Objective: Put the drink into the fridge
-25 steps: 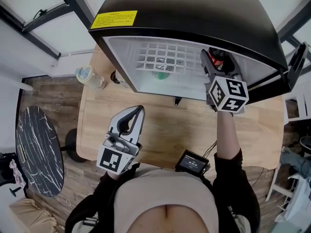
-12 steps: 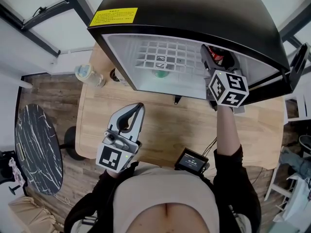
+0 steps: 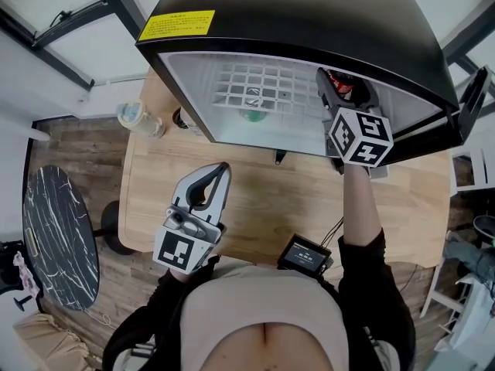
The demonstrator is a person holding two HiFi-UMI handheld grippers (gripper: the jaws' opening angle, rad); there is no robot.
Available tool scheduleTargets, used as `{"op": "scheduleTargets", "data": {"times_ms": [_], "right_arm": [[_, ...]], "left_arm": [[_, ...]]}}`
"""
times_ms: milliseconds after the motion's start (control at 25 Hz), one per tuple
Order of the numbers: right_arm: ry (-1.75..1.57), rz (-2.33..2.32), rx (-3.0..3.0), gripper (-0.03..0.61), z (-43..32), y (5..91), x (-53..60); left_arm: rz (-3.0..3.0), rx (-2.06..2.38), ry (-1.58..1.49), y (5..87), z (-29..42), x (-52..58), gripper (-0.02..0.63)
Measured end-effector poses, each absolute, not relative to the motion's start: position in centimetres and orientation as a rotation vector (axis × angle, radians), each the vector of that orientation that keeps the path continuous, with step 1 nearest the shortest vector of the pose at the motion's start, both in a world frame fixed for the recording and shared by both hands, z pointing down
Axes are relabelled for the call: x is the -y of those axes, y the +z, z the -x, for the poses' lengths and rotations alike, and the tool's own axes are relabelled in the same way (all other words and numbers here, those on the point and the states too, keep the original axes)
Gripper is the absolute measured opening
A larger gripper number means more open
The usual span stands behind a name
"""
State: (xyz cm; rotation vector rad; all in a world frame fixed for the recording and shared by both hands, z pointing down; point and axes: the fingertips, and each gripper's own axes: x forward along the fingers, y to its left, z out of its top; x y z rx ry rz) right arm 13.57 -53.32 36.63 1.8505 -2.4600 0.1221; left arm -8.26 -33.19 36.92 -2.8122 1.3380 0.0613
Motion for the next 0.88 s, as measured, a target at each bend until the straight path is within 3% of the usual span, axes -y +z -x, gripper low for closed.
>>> {"op": "scheduleTargets", "data": {"times_ms": [880], "right_arm": [[0.156,-1.894,2.422,0.342,-14.0,37.1,50.3]], "left_arm": [[2.774,-1.315,0.134,35.6,7.9,32.9,0.005]]}}
